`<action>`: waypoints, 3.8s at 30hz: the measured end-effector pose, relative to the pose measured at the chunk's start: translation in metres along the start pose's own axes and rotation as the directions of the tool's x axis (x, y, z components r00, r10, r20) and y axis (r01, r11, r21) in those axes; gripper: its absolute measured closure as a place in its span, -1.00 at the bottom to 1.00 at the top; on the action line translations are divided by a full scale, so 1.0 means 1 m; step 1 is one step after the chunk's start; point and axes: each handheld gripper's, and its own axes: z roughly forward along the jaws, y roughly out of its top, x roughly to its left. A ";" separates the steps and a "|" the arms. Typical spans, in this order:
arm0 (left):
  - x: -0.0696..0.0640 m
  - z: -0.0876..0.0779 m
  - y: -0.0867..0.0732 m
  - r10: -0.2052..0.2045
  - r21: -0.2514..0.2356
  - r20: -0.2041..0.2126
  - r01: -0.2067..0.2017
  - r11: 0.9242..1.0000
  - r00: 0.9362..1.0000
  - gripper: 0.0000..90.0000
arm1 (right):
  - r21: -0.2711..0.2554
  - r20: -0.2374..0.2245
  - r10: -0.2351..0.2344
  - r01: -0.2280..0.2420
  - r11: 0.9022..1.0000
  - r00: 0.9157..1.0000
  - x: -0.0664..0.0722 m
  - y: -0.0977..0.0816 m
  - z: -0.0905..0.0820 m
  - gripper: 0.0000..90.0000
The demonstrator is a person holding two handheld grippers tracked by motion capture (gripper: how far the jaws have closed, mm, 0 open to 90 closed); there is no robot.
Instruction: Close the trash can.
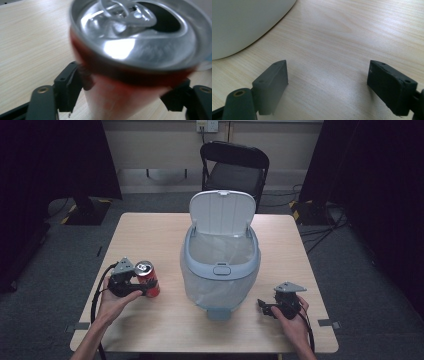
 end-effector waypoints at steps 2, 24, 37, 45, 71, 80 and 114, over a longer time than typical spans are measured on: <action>0.003 0.002 -0.002 -0.007 0.006 -0.005 0.007 1.000 1.000 -0.50 | 0.000 0.000 0.000 0.000 1.000 1.000 0.000 0.000 0.000 -0.65; -0.005 0.021 -0.026 0.026 0.020 -0.048 -0.025 0.999 0.998 -0.26 | 0.000 0.000 0.000 0.000 1.000 1.000 0.000 0.000 0.000 -0.65; -0.002 0.012 -0.021 -0.044 -0.031 -0.026 0.043 0.999 0.999 -0.24 | 0.000 0.000 0.000 0.000 1.000 1.000 0.000 0.000 0.000 -0.65; -0.003 -0.009 -0.011 -0.114 -0.119 -0.006 0.113 0.986 0.993 -0.24 | 0.000 0.000 0.000 0.000 1.000 1.000 0.000 0.000 0.000 -0.65; -0.044 -0.068 0.051 -0.032 -0.334 0.101 0.064 0.940 0.994 -0.24 | 0.000 -0.001 -0.001 0.001 1.000 1.000 0.000 0.000 0.000 -0.65; -0.049 -0.086 0.087 0.014 -0.424 0.098 0.029 0.905 0.995 -0.24 | 0.001 0.000 -0.001 0.001 1.000 1.000 0.000 0.000 0.000 -0.65; -0.102 -0.058 0.192 0.192 -0.530 0.287 -0.011 0.848 0.939 -0.25 | 0.000 0.000 -0.001 0.001 1.000 1.000 0.000 0.000 0.000 -0.65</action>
